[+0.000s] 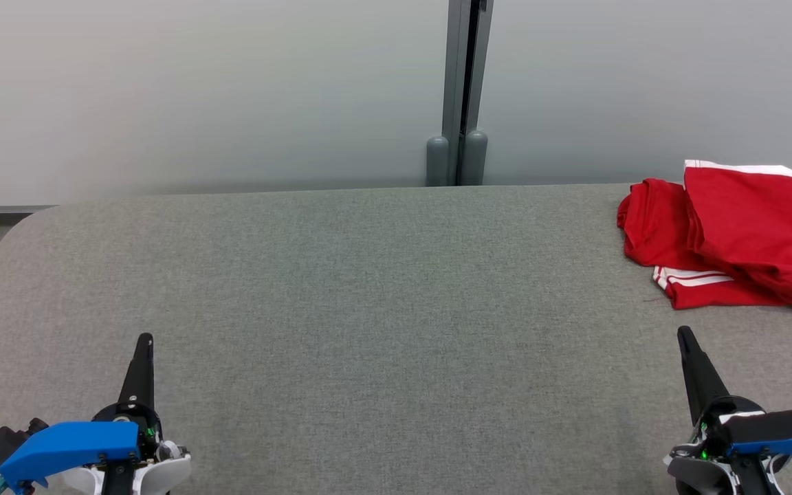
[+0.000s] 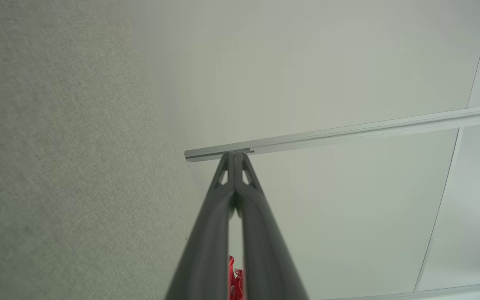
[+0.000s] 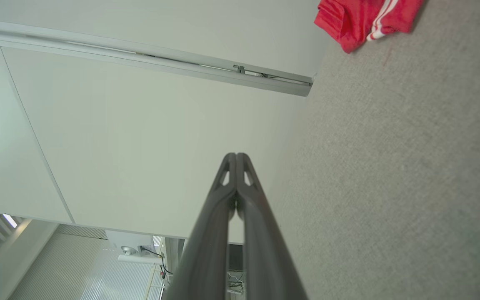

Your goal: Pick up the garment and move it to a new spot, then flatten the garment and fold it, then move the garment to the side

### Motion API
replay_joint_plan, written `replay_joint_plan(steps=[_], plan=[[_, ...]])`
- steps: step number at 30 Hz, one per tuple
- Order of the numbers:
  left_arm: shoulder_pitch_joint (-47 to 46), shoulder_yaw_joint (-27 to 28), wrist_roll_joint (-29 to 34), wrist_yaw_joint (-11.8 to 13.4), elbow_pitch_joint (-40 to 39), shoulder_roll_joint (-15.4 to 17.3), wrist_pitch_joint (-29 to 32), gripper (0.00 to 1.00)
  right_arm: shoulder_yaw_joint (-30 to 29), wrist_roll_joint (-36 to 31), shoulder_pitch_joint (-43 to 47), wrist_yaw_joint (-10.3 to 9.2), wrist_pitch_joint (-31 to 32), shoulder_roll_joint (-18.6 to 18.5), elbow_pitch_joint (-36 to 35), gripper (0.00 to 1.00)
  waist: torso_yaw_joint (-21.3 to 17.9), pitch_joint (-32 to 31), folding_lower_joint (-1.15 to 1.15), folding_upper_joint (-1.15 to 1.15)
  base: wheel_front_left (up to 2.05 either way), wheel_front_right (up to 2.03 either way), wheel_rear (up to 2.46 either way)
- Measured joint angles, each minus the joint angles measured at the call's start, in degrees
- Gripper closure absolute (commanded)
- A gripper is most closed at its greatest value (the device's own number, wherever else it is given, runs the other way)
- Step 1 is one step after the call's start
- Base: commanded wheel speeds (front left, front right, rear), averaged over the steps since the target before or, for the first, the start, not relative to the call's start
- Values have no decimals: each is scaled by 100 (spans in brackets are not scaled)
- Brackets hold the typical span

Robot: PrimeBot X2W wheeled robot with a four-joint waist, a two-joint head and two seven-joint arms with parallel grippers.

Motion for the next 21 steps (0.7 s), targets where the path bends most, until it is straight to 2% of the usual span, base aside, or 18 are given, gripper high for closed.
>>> replay_joint_plan(steps=[21], plan=[[-187,97,-783,-64,102,-67,175,100,-15,875,-107,0,144,-9,33,100,-61,29,0,0,0,0,0]])
